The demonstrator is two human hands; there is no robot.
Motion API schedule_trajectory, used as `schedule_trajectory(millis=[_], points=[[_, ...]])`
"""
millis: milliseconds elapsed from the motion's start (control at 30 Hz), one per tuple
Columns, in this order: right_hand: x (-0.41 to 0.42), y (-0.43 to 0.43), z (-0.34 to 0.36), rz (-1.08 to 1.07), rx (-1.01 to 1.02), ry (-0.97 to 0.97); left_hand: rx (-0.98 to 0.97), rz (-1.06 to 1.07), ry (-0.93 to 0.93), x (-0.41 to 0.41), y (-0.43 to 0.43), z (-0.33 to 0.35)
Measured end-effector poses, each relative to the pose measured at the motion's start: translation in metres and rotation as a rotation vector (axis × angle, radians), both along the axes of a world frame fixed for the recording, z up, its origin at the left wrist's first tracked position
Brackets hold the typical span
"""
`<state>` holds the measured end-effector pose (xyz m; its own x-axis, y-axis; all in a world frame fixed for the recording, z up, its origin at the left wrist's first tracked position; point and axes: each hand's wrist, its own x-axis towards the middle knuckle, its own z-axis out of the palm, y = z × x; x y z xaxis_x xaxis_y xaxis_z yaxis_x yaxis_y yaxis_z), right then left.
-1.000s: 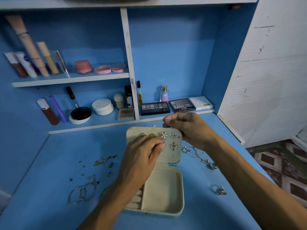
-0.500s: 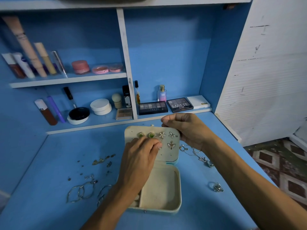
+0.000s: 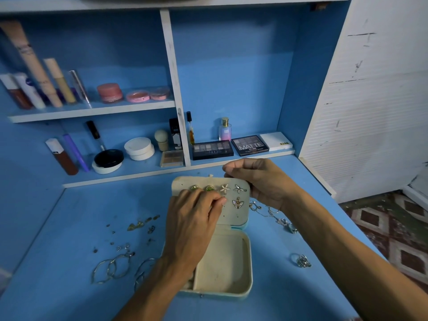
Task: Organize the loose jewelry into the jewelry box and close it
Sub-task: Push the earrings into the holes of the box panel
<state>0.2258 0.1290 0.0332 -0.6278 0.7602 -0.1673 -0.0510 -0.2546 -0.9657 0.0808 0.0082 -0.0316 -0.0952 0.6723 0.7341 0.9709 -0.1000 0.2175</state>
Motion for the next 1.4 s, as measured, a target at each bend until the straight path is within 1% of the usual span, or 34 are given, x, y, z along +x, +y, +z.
schedule_trajectory(millis=[133,267,400,500,533,667,800,867,1100,1233,1400], points=[[0.002,-0.004,0.003,0.03,-0.07,0.043,0.072,0.067,0.083,0.001,-0.003,0.002],[0.007,-0.009,0.006,0.065,-0.041,0.036,0.146,0.176,0.128,0.002,-0.007,0.006],[0.013,-0.019,0.007,0.157,0.028,0.027,0.153,0.097,0.24,-0.007,-0.016,0.008],[0.019,-0.027,0.006,0.216,0.058,0.039,0.189,0.022,0.259,-0.01,-0.029,0.006],[0.021,-0.029,0.007,0.227,0.09,0.021,0.212,0.009,0.268,-0.01,-0.033,0.005],[0.029,-0.031,0.011,0.256,0.334,-0.13,0.244,-0.016,0.309,-0.01,-0.049,0.0],[0.03,-0.032,0.011,0.356,0.561,-0.32,0.221,-0.11,0.347,-0.014,-0.054,0.0],[0.029,-0.033,0.01,0.422,0.64,-0.391,0.228,-0.134,0.373,-0.015,-0.055,0.002],[0.026,-0.034,0.009,0.531,0.665,-0.458,0.26,-0.11,0.429,-0.016,-0.057,0.0],[0.022,-0.032,0.013,0.59,0.72,-0.513,0.262,-0.116,0.422,-0.016,-0.057,0.001],[0.018,-0.03,0.013,0.609,0.759,-0.538,0.261,-0.121,0.41,-0.016,-0.057,0.001]])
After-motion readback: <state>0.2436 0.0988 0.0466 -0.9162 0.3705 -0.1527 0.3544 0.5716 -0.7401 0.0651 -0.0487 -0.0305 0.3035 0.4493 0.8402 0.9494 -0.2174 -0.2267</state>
